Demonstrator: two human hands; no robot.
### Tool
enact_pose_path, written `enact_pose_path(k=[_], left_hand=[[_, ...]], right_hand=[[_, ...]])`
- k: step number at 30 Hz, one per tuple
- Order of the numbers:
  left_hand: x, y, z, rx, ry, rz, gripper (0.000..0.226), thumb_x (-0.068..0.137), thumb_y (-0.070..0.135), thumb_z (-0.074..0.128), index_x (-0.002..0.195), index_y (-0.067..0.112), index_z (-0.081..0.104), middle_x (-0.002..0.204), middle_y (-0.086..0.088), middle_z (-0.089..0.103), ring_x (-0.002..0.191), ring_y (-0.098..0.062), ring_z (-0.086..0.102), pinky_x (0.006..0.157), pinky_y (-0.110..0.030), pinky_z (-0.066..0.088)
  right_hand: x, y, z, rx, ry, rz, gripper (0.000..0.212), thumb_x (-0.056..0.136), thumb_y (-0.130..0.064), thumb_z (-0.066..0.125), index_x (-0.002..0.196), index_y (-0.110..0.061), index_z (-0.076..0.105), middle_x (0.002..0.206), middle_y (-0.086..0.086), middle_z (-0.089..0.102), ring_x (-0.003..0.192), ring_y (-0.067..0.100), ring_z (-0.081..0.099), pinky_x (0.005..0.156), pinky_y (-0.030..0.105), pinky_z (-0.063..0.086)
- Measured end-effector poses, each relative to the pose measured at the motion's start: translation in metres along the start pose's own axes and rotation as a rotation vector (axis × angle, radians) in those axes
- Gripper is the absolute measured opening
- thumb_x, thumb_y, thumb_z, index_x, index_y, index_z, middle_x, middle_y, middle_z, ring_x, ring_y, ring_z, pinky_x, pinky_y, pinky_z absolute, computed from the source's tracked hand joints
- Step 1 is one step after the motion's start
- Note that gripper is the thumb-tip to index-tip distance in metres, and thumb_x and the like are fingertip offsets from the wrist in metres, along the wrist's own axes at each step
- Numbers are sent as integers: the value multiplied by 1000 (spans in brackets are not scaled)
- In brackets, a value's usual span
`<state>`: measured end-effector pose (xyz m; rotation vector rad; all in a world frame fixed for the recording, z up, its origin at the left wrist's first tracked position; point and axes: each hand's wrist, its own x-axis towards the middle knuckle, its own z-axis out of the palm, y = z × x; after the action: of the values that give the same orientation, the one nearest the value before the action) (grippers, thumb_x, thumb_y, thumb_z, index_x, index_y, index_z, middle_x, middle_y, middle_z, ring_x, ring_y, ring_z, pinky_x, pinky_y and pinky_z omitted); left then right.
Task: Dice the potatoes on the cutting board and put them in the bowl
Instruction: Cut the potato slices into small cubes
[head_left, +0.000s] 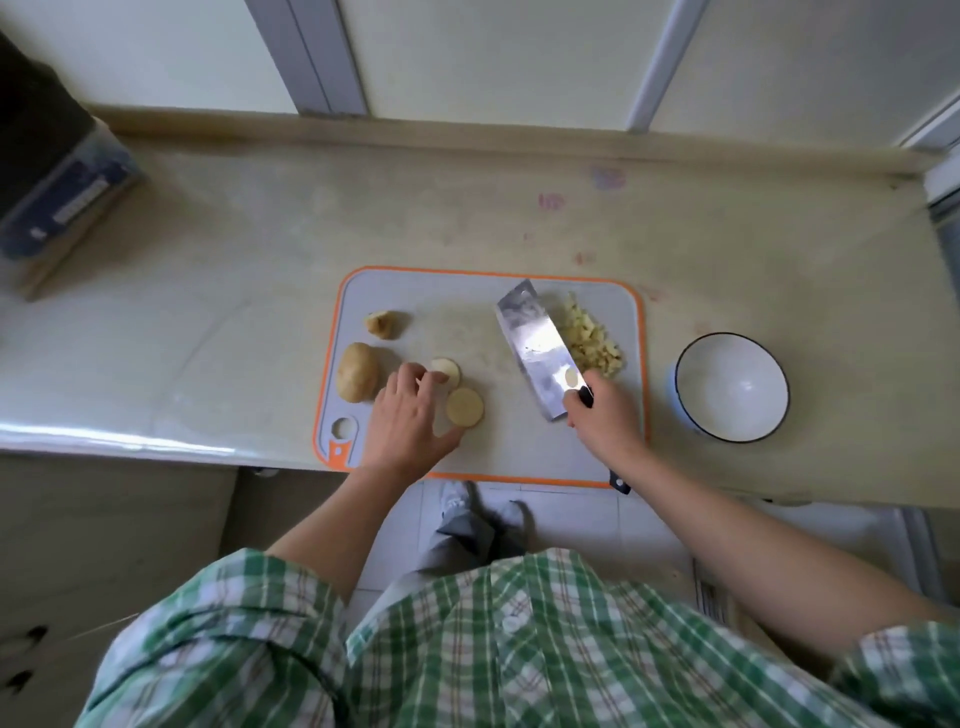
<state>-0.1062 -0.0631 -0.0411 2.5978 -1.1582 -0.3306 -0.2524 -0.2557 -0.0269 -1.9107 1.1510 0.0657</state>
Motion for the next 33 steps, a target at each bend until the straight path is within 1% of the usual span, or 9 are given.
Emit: enact_pose_path(k=[3,8,11,14,17,19,23,29,33], left_hand=[[4,3,1,-12,6,-9,61,64,34,82,114,9,58,107,-13,51,93,-32,50,74,-39,44],[9,9,5,53,-49,19,52,71,37,79,112,10,63,108,-12,52,94,-32,50,75,-41,46],[10,9,6,64,-43,20,52,71,37,78,110,7,61,106,-13,53,92,-32,51,73,-41,46],[20,7,3,28,15,0,40,83,19,65,120,8,58,117,-12,55,99,-34,52,77,-42,45],[35,2,-1,58,-29,21,46,86,3,56,131,12,57,132,-8,54,113,-35,48,85,-43,45],[44,0,-3,103,-61,57,39,83,3,61,122,11,63,123,-9,58,108,-35,49,82,-42,45],[56,0,-3,177,-123,17,24,86,14,64,109,11,61,108,-8,56,104,-29,46,81,-37,42],[59,-11,-14,-58,-171,-38,17,87,21,67,97,11,58,93,-6,60,91,-26,53,68,-35,42],[55,-13,-23,-539,-181,-116,13,84,14,72,94,16,64,79,3,64,72,-11,57,65,-24,46]], right_hand=[[-1,0,-11,-26,64,3,20,89,-17,48,78,-1,40,78,24,61,62,38,48,55,33,31],[-8,-5,-15,58,-1,-25,21,94,-14,47,89,7,47,77,20,65,49,13,47,44,22,37],[-7,-3,-9,83,9,-35,21,92,-14,49,84,5,45,73,18,65,44,9,47,45,23,39],[-5,-4,-8,116,7,-23,21,93,-13,49,81,3,44,71,16,64,45,11,47,47,26,39],[-4,-7,-11,128,6,-29,20,93,-11,49,77,-1,43,72,20,62,41,1,45,43,19,38],[-3,-8,-12,127,11,-21,21,93,-10,49,80,6,45,75,25,61,40,-1,46,40,14,35],[-2,-5,-12,135,5,3,20,93,-9,48,87,11,47,76,27,61,39,1,43,40,15,34],[2,-3,-13,113,3,-14,22,93,-12,49,85,7,47,68,15,63,45,12,46,43,21,36],[3,-4,-13,125,-2,-23,20,93,-12,49,78,0,44,67,13,61,42,8,44,40,16,35]])
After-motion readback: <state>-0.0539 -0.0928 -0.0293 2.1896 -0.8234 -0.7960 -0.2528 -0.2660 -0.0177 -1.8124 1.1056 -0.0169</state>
